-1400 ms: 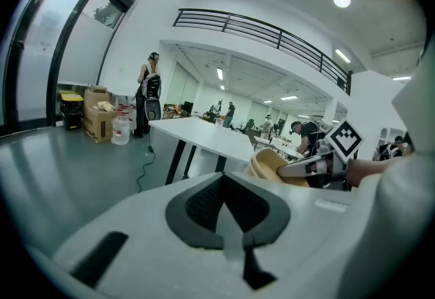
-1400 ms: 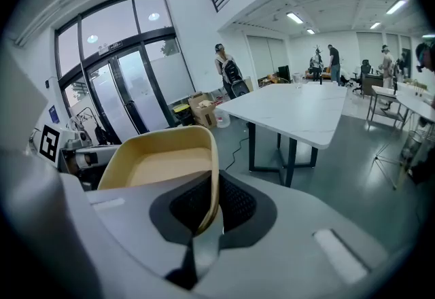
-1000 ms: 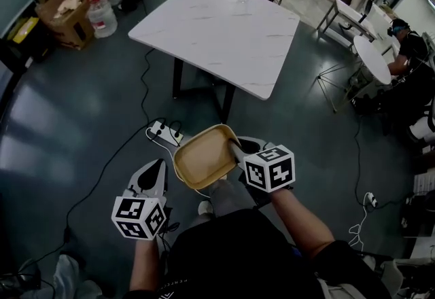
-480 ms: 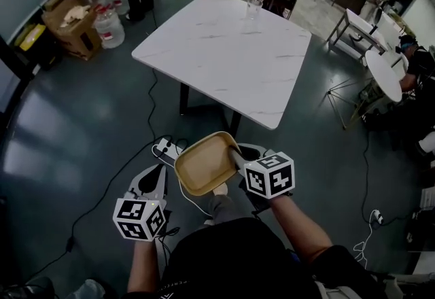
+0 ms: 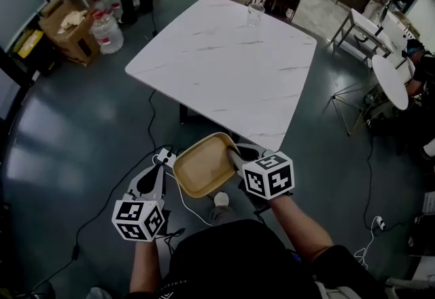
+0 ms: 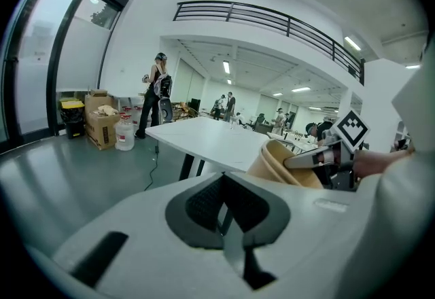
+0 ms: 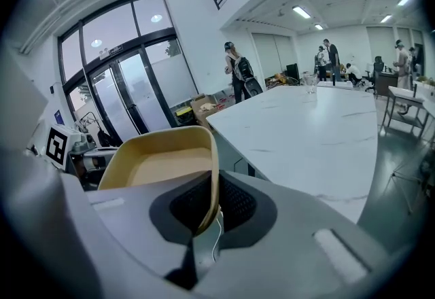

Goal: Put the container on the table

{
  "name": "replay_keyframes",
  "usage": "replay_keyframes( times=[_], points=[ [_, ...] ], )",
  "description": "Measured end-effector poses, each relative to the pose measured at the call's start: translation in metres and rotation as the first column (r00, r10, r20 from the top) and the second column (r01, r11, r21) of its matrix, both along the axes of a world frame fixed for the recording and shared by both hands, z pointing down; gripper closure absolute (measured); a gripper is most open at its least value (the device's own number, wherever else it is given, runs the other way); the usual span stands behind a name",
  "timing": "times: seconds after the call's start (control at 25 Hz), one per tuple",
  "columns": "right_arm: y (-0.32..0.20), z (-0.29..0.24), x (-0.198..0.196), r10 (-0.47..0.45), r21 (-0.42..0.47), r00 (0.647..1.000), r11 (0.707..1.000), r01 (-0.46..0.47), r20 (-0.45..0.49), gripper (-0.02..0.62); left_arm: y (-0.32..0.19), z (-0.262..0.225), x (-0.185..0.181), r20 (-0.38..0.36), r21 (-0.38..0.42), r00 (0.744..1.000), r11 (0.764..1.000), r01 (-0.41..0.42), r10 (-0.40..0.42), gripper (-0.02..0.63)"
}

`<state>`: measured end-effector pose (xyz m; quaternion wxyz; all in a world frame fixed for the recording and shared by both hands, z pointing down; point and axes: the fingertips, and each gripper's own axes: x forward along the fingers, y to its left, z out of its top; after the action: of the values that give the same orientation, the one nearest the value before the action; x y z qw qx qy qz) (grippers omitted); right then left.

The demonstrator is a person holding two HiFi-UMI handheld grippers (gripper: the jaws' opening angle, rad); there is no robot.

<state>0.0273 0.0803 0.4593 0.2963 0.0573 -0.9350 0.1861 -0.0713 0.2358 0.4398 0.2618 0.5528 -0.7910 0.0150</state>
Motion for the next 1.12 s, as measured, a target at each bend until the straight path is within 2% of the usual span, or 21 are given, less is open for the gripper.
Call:
replay_keyframes(
  times=[0.4,0.76,1.12],
  points=[
    [-0.058,0.002,-0.035,-0.012,0.017,1.0,1.0,0.011,0.007,0.583,-0.06,0.009,-0.033,0.017,-0.009,1.0,1.0,-0.004,0.004,0.61],
    [-0.082,-0.002,-0.05,-0.012,0.001,1.0,1.0,0.012,0.014,0.583,-0.103,0.005,-0.048,0.029,-0.027,0.998,0.998,-0.054,0.055,0.611],
    [-0.122,-0.001,-0.067,0.036,-0.008,0.999,0.999,-0.036,0.012,0.583,-0.16,0.003,-0.079,0.043,-0.032,0.993,0.994,-0.108,0.109,0.61]
  ],
)
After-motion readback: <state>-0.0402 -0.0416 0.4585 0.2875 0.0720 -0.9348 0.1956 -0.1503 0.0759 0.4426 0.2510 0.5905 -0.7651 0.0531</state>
